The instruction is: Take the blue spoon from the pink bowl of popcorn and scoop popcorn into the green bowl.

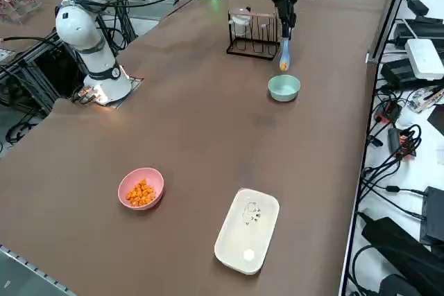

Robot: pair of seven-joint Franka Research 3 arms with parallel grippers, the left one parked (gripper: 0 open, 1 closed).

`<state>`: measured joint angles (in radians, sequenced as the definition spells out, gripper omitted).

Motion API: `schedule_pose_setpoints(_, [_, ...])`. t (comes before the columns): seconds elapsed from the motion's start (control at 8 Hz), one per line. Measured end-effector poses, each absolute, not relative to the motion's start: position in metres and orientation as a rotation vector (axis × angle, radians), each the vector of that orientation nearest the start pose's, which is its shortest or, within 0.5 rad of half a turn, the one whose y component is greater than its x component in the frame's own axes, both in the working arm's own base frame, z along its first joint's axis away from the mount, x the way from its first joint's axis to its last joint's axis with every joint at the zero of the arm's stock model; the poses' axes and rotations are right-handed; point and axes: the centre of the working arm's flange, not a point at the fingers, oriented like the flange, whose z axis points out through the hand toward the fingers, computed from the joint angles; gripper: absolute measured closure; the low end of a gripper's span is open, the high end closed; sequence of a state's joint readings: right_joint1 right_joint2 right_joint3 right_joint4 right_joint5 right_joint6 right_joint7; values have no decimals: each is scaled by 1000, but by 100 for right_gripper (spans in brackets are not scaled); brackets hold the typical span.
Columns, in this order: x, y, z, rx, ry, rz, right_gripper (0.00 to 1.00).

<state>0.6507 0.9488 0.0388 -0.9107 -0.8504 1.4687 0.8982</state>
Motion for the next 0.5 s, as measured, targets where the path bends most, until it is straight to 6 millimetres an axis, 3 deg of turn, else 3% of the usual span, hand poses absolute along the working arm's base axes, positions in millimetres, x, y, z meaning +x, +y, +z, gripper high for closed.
schedule_pose_setpoints(0.5, [650, 388, 326, 2398, -341, 371, 87])
